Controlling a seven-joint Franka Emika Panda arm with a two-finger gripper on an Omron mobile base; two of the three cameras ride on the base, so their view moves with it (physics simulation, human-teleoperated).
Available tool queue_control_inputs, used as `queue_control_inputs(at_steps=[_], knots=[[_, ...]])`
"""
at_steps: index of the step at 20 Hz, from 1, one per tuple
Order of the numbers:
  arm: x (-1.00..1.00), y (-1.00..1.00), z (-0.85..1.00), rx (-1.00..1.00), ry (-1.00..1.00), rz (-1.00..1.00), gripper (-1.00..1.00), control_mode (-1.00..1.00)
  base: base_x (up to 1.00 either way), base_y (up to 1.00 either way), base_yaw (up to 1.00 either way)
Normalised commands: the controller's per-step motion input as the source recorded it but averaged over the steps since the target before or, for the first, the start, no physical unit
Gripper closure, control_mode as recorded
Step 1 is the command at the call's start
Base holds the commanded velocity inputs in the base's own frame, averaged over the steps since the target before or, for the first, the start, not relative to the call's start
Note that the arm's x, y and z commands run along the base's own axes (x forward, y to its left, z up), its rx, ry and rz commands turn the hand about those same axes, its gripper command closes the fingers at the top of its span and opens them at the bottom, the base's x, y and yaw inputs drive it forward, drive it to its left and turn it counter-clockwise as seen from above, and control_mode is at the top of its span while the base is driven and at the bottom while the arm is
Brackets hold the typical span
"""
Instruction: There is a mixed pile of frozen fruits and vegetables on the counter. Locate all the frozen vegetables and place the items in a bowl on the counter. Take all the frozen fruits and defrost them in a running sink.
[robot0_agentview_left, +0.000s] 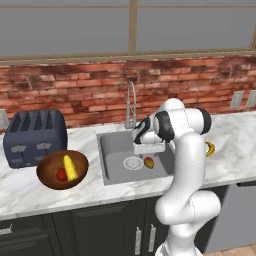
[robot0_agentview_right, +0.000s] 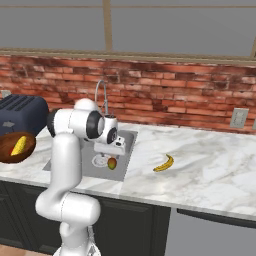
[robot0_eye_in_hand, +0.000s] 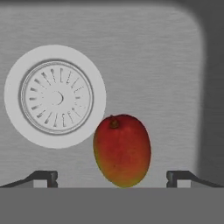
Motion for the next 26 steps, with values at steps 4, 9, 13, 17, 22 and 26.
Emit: queue_control_inputs(at_steps=[4,9,13,17,22,26], knots=[[-0.07,-0.11,0.42,0.02,0.0,-0.02,-1.0,-1.0,0.0,0.0,0.0],[-0.08,-0.2,0.32,0.0,0.01,-0.03,-1.0,-1.0,0.0,0.0,0.0],[-0.08,-0.19,0.33,-0.02,0.01,-0.02,-1.0,-1.0,0.0,0.0,0.0],[-0.1,-0.17,0.35,-0.03,0.0,-0.01,-1.0,-1.0,0.0,0.0,0.0],[-0.08,-0.18,0.33,-0.04,-0.02,0.0,-1.0,-1.0,0.0,0.0,0.0],[-0.04,-0.22,0.27,-0.06,-0.01,-0.01,-1.0,-1.0,0.0,0.0,0.0]])
